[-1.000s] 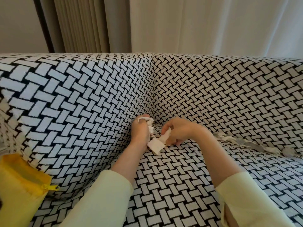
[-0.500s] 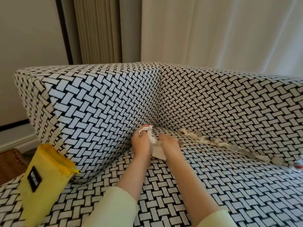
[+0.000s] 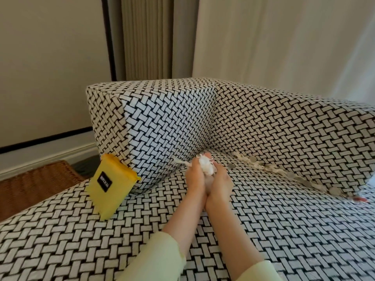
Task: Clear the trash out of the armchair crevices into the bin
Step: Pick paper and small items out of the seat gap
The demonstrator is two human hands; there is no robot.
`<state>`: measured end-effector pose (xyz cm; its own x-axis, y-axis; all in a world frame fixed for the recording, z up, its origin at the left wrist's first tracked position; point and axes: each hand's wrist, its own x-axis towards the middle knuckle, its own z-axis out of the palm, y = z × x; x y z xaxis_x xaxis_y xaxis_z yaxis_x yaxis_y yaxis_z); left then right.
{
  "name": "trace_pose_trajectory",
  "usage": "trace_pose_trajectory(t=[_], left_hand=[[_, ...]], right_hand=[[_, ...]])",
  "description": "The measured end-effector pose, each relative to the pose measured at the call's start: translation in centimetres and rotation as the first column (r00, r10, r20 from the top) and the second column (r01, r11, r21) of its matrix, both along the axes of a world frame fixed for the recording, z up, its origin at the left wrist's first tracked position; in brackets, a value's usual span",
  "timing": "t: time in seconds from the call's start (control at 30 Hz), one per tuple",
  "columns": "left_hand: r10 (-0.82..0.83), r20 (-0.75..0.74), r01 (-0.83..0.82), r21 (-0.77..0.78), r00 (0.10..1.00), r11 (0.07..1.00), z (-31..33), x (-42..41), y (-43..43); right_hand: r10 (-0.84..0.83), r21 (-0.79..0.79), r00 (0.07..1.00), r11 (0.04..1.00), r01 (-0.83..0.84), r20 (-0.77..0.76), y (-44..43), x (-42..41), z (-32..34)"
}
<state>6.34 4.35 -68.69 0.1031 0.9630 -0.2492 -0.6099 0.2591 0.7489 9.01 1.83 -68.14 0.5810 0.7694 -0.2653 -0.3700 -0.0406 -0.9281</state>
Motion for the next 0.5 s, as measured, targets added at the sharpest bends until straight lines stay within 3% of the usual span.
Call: trace_pose_trajectory(t=[0.07,0.17,0.33,0.5], left_hand=[[0.011,0.032,-0.014,0.091,0.999,0.996,1.4,-1.7,-1.1],[0.026,-0.055,-0.014,0.205,0.998,0.979,3.5,-4.5,-2.9],[0.120,-0.236,-0.046,0.295,0.964,0.954,5.7,-9.7,-5.0],[0.285,-0.273,-0.186,0.339,0.919,0.922,6.8,-16.7,-6.9]], right_hand=[[0.018,0.052,1.000,0.999,-0.017,-0.004,-0.8,-1.6,1.0],[0.064,0.141,0.996,0.987,-0.071,0.057,-1.9,-4.6,2.3],[0.156,0.221,0.988,0.963,-0.153,0.006,-4.1,-9.8,4.2],[0.302,0.242,0.952,0.929,-0.281,-0.057,-5.0,-16.5,4.8]])
